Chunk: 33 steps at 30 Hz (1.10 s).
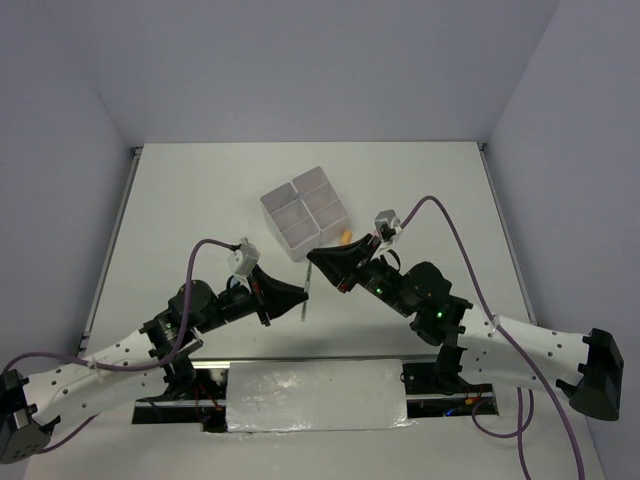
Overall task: Sort the stationery into containers
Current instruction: Close the pen cap on the pen.
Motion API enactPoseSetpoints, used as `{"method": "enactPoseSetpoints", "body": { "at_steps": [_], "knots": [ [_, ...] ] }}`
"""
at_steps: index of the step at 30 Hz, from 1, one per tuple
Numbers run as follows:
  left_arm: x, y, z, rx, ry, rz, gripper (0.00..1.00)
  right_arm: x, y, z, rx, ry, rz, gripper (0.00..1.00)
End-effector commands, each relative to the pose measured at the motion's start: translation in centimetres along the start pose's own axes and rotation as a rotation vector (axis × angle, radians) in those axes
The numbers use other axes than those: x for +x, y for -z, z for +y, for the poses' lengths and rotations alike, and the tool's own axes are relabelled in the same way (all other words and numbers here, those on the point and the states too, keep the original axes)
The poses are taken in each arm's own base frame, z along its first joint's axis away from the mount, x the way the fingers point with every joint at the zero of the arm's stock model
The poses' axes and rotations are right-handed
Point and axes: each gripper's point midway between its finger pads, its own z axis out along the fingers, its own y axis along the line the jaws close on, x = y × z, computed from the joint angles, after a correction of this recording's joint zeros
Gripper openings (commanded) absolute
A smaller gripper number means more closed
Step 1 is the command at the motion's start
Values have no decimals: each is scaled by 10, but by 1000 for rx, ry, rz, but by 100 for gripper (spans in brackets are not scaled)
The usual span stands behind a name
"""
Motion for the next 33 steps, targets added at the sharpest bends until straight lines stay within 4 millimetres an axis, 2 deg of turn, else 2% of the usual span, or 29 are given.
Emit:
{"method": "enactPoseSetpoints", "body": {
  "at_steps": [1,11,19,28,29,30,32,33],
  "knots": [
    [-51,0,-25,62,-54,-154,0,4,-1,4,-11,34,39,0],
    [-50,1,-26,70,-53,-148,0,-13,1,2,19,81,5,0],
    [-57,1,-26,59,-60,-173,0,-4,-3,16,-57,16,27,1],
    [-73,4,-31,58,-109,-204,0,5,-2,17,-69,25,58,14],
    [-75,4,-32,59,-117,-207,0,5,-1,16,-69,25,55,17],
    [-76,4,-32,57,-119,-210,0,5,-1,16,-70,19,52,25],
    [-77,5,-33,60,-123,-214,0,4,0,19,-85,15,43,27],
    [-77,4,-33,63,-125,-213,0,3,0,20,-92,14,42,33]
  ]
}}
